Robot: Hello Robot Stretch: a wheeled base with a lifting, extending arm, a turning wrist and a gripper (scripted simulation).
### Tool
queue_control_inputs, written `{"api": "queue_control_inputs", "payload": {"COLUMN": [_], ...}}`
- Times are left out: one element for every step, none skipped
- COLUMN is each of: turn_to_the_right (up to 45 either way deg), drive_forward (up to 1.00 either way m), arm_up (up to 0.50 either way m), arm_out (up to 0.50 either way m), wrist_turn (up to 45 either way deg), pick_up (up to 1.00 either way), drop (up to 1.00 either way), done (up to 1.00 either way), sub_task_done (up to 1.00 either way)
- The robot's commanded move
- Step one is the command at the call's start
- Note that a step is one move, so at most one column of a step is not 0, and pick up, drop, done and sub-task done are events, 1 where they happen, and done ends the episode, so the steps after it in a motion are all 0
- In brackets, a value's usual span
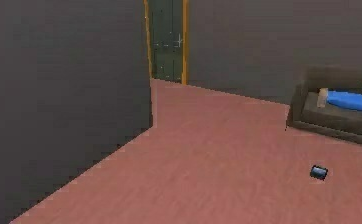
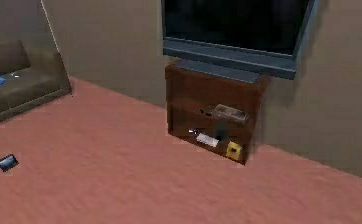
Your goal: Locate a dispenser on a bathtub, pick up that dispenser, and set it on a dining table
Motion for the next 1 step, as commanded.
{"api": "queue_control_inputs", "payload": {"turn_to_the_right": [0.0], "drive_forward": [1.00], "arm_up": [0.00], "arm_out": [0.00], "wrist_turn": [0.0], "pick_up": [0.00], "drop": [0.00], "done": [0.00], "sub_task_done": [0.00]}}
